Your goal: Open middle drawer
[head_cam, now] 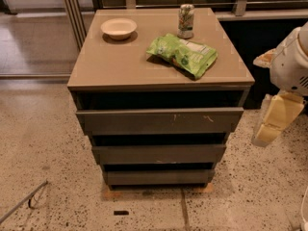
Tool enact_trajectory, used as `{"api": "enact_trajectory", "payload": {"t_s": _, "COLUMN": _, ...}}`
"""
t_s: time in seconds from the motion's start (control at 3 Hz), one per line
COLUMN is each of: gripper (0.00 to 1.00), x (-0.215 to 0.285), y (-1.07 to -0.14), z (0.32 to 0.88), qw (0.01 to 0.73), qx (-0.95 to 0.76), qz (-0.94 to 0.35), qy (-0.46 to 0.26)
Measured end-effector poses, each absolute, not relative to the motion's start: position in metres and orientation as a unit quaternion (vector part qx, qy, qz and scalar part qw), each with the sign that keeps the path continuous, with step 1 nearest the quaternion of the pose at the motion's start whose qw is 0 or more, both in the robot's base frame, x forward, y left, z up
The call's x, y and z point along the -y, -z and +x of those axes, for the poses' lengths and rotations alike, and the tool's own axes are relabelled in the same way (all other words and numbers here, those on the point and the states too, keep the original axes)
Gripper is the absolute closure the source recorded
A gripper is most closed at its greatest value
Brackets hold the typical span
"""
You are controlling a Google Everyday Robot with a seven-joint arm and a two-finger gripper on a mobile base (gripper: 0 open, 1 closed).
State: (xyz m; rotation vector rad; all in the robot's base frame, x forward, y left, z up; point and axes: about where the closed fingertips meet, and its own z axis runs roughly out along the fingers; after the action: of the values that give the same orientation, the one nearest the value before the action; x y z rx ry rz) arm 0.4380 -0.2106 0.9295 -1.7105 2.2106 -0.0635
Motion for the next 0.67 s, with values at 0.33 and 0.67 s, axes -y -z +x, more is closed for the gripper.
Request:
{"api": "enact_trajectory", "payload": {"t_s": 0.33, "gripper": 0.00, "x": 0.198, "y": -0.883, "z": 0.438, "qw": 0.174, "qx": -0.769, "qz": -0.615, "qy": 0.006}}
{"api": "enact_trajectory", "payload": {"t_s": 0.67, "gripper": 0.00, "x": 0.182, "y": -0.827, "z": 0.440, "qw": 0.176, "qx": -0.764, "qz": -0.620, "qy": -0.012}}
